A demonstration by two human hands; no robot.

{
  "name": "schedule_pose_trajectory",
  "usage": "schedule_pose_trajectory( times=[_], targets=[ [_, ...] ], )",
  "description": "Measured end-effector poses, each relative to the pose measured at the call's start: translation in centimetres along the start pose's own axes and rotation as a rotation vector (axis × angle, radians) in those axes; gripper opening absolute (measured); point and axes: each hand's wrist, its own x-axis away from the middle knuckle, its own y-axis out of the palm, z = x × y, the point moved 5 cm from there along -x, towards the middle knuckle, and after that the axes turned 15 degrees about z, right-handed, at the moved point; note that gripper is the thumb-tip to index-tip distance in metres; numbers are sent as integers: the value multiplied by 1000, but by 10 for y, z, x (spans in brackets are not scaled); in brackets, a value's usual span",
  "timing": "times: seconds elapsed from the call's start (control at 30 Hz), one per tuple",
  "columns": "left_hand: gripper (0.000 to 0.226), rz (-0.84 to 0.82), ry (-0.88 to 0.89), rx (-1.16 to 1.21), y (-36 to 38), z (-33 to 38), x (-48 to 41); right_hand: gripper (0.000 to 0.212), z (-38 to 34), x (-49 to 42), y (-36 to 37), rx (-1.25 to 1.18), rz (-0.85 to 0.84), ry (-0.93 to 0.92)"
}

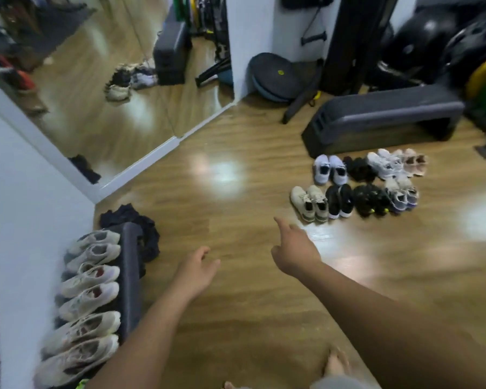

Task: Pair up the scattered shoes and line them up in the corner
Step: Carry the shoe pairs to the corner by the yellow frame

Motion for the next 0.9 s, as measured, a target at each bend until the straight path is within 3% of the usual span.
schedule_pose_trajectory(
  times=[0.37,0.67,0.9],
  targets=[
    [40,-119,395,-119,212,315,9,68,322,-37,-138,-58,139,406],
    [43,-156,736,-249,331,518,20,62,483,-69,-252,-131,361,560],
    [62,-288,944,-299,450,663,20,54,594,-112,-332,-16,449,630]
  ],
)
